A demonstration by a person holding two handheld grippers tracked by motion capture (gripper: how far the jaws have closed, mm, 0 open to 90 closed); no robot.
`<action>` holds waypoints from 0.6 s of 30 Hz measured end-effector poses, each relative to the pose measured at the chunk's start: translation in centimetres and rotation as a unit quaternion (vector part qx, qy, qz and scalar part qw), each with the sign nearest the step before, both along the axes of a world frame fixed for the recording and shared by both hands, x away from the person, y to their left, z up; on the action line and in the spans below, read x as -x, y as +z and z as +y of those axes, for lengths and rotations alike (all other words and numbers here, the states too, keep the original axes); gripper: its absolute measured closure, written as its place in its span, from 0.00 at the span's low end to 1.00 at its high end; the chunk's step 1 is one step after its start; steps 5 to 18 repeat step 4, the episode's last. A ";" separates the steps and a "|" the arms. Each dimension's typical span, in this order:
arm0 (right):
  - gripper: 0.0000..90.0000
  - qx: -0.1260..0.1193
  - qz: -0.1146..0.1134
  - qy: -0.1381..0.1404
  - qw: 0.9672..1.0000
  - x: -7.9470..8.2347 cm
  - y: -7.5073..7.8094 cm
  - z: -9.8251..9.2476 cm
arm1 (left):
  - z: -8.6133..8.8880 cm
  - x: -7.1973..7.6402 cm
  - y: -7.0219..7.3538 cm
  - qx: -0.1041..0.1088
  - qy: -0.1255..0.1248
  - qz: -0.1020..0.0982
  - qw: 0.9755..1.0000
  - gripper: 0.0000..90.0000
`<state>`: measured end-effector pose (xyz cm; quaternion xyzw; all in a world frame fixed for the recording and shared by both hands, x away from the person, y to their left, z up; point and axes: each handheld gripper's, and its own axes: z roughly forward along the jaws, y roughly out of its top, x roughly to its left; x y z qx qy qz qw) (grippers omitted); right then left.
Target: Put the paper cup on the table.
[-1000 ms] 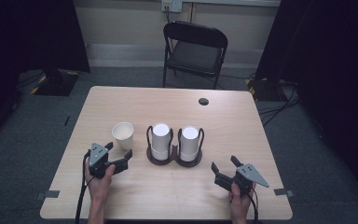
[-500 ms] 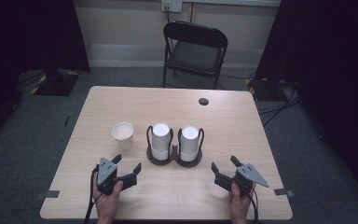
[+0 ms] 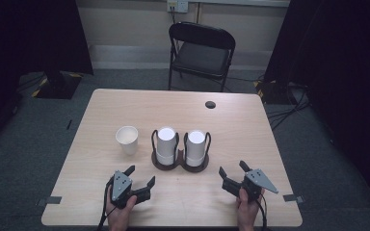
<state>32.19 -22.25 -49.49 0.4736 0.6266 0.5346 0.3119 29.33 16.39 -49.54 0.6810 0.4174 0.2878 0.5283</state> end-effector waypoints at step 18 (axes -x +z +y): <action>0.15 0.007 0.017 -0.002 1.000 -0.3 0.0 0.1 | 0.5 0.2 -0.1 0.023 0.007 -0.014 1.000 0.17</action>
